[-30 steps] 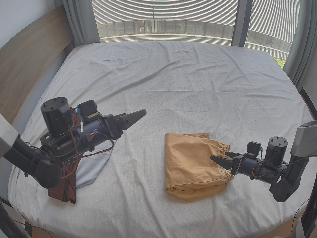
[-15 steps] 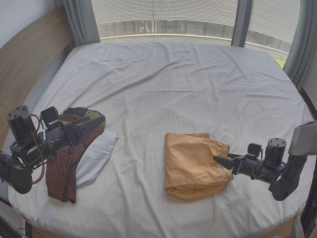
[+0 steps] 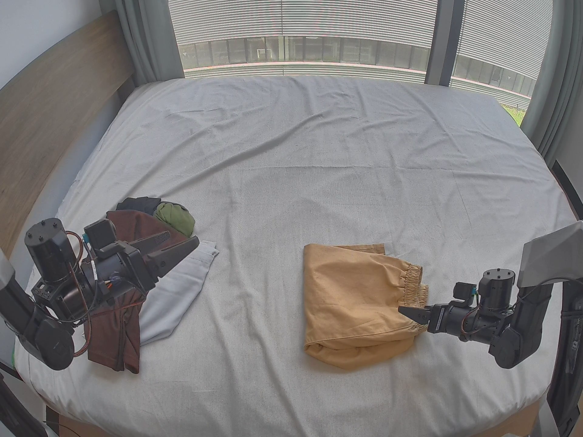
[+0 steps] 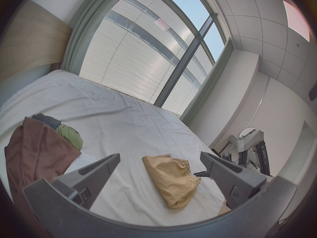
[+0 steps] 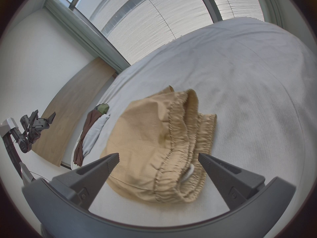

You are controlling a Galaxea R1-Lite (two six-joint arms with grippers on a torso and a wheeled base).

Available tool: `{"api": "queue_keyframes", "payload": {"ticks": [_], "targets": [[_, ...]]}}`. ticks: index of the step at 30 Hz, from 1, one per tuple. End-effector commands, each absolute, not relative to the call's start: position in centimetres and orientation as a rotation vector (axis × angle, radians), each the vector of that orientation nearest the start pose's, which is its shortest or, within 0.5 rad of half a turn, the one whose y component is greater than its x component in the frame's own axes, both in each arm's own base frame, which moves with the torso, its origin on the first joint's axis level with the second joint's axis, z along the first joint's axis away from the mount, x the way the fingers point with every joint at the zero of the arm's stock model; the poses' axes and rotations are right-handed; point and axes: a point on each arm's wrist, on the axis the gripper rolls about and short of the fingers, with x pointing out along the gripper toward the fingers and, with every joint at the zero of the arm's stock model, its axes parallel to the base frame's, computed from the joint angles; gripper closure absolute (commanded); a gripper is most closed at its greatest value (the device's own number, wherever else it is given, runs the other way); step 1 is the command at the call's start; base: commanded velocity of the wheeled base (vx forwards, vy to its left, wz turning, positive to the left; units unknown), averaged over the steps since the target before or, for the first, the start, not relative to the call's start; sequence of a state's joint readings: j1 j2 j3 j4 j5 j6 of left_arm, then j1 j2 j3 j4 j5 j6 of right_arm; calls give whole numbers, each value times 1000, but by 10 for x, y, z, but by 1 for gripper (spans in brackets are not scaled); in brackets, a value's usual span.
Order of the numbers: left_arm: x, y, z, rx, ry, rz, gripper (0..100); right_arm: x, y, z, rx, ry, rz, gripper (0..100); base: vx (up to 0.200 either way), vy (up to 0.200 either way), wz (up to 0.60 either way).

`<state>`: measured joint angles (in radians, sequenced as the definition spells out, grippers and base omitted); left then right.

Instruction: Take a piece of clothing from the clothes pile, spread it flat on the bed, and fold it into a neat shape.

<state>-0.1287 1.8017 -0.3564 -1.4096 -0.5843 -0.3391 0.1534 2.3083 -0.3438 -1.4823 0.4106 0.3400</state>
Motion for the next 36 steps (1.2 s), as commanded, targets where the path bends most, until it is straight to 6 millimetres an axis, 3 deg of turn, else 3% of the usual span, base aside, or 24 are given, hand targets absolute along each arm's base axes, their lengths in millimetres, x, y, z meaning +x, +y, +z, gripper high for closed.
{"api": "queue_keyframes", "payload": {"ticks": [1, 11, 22, 36], "targets": [[267, -47, 101, -349, 225, -687, 0, 288, 45, -25, 403, 640, 422, 0, 0, 0, 0], [268, -47, 101, -345, 197, -692, 0, 285, 50, -35, 405, 726, 422, 0, 0, 0, 0], [265, -46, 110, -341, 168, -698, 0, 296, 72, -57, 369, 767, 425, 0, 0, 0, 0], [263, -47, 109, -342, 175, -700, 0, 303, 104, -61, 377, 803, 448, 0, 0, 0, 0]]}}
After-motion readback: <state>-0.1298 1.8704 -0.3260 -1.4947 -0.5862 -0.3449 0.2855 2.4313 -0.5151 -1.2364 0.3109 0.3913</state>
